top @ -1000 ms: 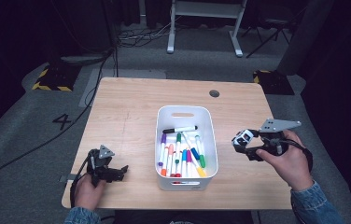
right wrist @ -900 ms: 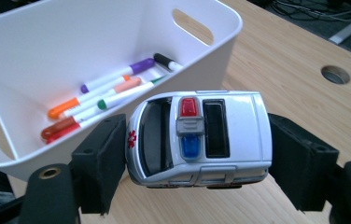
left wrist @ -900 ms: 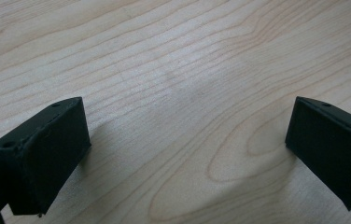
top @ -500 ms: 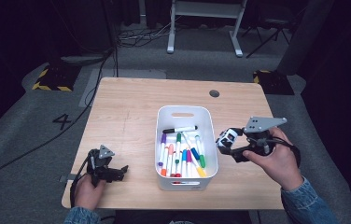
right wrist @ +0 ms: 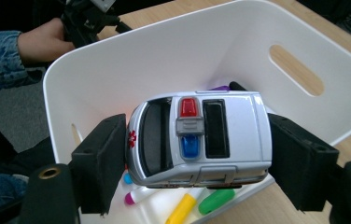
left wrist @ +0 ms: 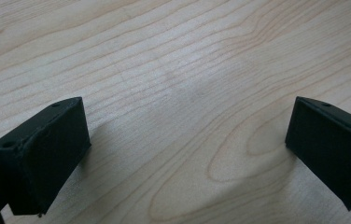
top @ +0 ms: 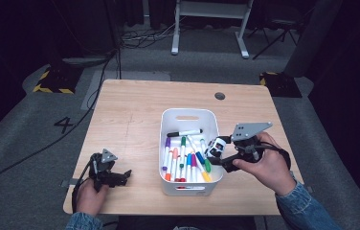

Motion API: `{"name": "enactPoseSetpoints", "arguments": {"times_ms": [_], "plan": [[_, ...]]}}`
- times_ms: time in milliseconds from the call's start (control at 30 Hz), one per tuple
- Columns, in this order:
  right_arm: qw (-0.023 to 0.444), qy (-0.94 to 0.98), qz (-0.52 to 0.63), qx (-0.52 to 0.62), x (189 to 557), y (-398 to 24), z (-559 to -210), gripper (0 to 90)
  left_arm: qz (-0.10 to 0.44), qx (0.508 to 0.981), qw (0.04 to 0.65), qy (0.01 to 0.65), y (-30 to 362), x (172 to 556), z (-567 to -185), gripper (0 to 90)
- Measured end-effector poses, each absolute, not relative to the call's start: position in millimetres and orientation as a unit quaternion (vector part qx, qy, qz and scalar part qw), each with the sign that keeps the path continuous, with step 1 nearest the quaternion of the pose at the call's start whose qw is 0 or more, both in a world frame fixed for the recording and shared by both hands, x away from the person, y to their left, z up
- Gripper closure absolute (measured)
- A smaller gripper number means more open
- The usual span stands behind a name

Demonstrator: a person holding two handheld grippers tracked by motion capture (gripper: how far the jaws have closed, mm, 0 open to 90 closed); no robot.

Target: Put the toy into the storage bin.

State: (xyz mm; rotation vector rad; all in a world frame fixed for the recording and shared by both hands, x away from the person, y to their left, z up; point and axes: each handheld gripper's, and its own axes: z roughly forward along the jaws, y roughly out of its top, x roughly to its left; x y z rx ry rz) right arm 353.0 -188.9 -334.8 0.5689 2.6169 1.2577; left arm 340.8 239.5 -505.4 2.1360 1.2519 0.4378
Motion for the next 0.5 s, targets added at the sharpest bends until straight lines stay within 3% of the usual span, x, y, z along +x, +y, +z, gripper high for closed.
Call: {"name": "enactPoseSetpoints", "arguments": {"times_ms": [500], "plan": [[0.059,0.916,0.361,0.167,350,-171,-358,25.7,0.165,0.808,0.309,0.474,239,341,-505,0.0]]}}
